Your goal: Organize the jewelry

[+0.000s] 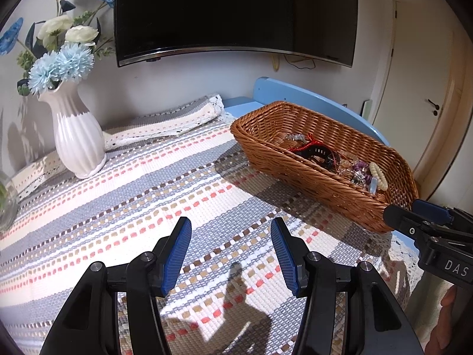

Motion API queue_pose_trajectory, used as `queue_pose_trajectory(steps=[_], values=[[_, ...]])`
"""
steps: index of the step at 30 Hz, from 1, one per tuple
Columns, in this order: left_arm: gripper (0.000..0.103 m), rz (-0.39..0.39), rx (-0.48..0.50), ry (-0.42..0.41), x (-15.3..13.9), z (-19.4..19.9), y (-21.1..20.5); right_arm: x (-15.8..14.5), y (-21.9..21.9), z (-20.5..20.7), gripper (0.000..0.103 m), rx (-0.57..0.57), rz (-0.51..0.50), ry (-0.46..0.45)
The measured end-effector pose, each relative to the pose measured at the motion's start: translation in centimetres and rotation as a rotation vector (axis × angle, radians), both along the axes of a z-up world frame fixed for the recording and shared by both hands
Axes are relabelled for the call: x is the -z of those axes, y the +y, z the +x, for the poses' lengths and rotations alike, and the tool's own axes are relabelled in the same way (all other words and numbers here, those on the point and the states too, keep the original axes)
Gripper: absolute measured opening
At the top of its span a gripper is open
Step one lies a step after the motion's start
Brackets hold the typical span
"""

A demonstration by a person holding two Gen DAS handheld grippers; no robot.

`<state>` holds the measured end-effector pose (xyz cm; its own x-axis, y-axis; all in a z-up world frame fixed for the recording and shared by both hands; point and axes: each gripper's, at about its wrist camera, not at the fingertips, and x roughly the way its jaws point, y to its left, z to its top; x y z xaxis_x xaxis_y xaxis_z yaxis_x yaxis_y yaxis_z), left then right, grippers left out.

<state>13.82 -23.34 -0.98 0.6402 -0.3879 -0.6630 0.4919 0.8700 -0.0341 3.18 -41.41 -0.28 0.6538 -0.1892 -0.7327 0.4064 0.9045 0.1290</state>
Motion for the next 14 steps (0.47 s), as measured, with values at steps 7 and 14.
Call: queue_pose_trajectory(steps=[7,14], values=[[0.057,0.010,-0.010,-0.010,-0.01,-0.02,-0.11,0.11,0.03,0.16,0.075,-0.005,0.005,0.003],[0.057,0.015,-0.043,-0.036,-0.09,0.23,0.25,0.16,0.13,0.42,0.075,-0.010,-0.001,0.006]])
